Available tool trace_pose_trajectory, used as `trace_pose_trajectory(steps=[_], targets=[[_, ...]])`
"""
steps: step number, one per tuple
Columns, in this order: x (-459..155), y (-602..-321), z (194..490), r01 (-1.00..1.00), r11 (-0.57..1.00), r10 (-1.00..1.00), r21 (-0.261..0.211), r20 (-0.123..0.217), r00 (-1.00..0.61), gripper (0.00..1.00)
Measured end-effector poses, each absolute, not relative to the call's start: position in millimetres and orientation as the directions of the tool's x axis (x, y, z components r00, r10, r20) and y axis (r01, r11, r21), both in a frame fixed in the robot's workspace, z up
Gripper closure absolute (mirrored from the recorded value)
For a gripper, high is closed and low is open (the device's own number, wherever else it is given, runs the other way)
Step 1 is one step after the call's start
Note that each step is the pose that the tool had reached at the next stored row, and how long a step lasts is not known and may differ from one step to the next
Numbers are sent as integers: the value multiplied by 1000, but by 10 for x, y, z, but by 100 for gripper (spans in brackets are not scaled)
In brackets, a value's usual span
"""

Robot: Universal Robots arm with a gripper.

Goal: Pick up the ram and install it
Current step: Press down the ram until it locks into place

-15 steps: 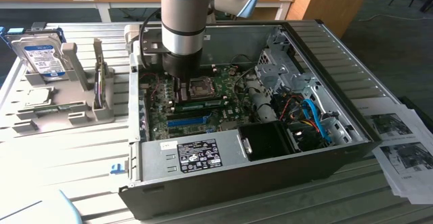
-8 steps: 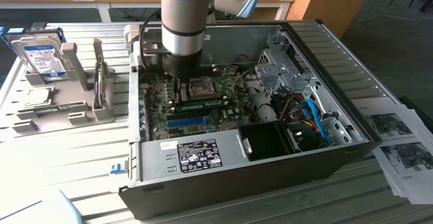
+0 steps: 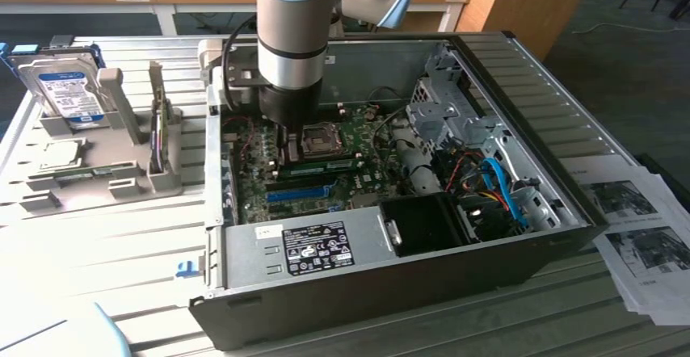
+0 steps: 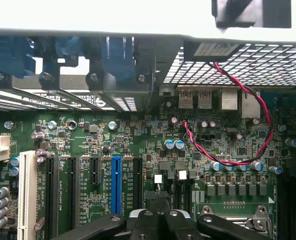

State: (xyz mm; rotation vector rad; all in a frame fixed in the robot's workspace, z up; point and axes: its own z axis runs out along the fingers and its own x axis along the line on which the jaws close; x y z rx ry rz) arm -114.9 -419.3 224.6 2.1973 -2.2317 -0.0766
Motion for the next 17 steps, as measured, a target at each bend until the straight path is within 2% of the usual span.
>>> trace_pose_trajectory(steps=[17], targets=[[-1149, -4193, 2224, -999, 15, -999, 41, -29, -16, 91]])
